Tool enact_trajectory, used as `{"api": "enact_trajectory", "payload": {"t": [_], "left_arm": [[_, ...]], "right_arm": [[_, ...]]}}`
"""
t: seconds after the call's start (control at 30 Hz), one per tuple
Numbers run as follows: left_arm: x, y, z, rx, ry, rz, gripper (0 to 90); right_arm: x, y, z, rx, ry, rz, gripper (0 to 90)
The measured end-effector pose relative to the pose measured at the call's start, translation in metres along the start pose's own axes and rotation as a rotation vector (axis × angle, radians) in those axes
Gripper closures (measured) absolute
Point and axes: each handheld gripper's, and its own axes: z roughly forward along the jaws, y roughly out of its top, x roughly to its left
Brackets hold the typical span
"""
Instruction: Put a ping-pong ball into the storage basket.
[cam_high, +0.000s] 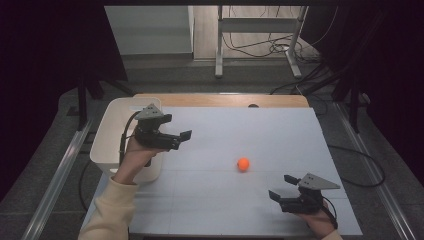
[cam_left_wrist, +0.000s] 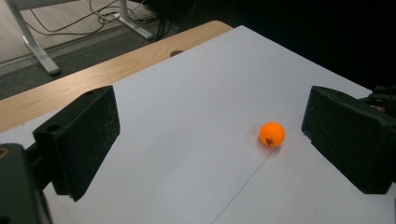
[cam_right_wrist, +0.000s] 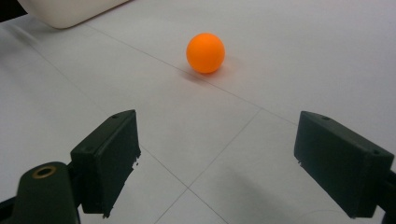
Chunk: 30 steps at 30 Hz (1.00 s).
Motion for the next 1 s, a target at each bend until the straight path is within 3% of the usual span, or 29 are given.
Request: {"api": "enact_trajectory", "payload": {"t": [0.4,1.0], "left_arm": [[-0.016,-0.003,0.015,0.055,-0.027,0.069,5.5],[-0.035,-0.005,0.036,0.108,-0.056,0.120,6.0]], "right_arm": [[0.000,0.001,0.001,-0.001,0.001,-0.005,14.8],[0.000,0.001,0.001,0.002,0.002,-0.009,14.8]]}}
